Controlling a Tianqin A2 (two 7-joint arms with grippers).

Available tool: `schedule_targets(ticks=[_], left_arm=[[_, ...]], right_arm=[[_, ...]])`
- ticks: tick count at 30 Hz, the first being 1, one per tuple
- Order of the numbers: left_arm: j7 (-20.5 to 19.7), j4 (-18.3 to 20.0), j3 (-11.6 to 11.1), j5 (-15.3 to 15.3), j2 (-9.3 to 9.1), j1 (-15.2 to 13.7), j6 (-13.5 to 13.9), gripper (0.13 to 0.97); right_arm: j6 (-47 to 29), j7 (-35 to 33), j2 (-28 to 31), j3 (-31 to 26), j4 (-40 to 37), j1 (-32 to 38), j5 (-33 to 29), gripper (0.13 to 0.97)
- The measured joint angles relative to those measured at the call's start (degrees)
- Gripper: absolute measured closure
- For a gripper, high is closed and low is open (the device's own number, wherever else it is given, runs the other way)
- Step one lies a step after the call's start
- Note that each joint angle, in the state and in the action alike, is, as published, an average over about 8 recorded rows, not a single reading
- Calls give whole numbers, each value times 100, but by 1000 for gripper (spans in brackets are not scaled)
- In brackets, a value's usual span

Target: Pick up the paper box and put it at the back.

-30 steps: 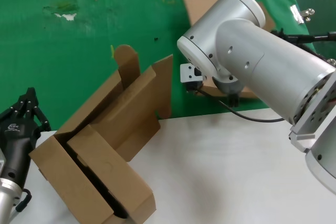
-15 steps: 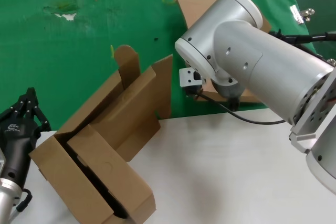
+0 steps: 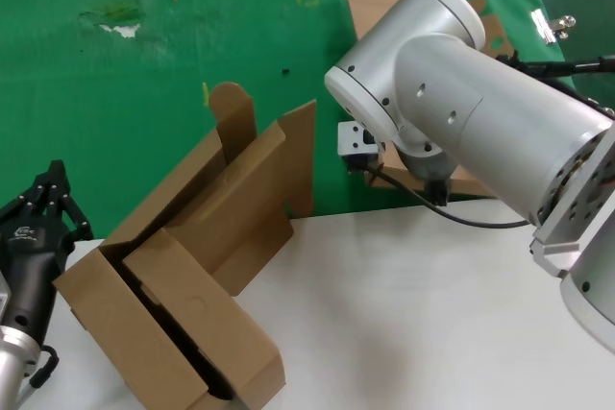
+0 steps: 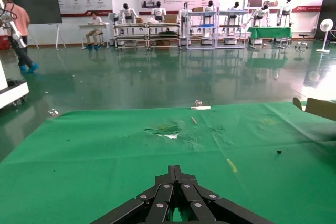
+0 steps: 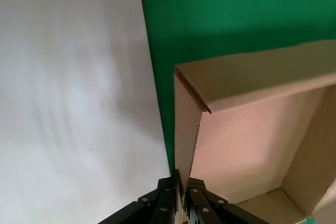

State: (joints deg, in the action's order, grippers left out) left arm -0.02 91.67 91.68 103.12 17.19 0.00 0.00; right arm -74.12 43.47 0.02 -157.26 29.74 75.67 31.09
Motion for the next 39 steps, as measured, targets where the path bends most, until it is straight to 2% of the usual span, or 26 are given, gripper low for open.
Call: schedule_targets(ticks=[8,17,21,26,32,34,38,39], left_arm=[[0,0,0,0,0,0,0,957],[0,0,0,0,0,0,0,957],[0,0,0,0,0,0,0,957],[0,0,0,0,0,0,0,957],[0,0,0,0,0,0,0,957],[0,0,0,0,0,0,0,957],[0,0,0,0,0,0,0,957],[0,0,0,0,0,0,0,957]], right_arm=[[-159,88,45,189,132,-87,-128,933],[-171,190,168,406,479,-242,-361,841],[-112,285,230,555,737,-321,-458,762],[-242,511,446,903,1593,-494,-489,683],[-826,846,839,1274,2986,-597,-297,522],[-1039,1064,1015,1240,3445,-512,-201,468],[-1338,1749,1458,910,4343,-191,-23,468],[-1384,1965,1589,809,4571,-111,8,445]])
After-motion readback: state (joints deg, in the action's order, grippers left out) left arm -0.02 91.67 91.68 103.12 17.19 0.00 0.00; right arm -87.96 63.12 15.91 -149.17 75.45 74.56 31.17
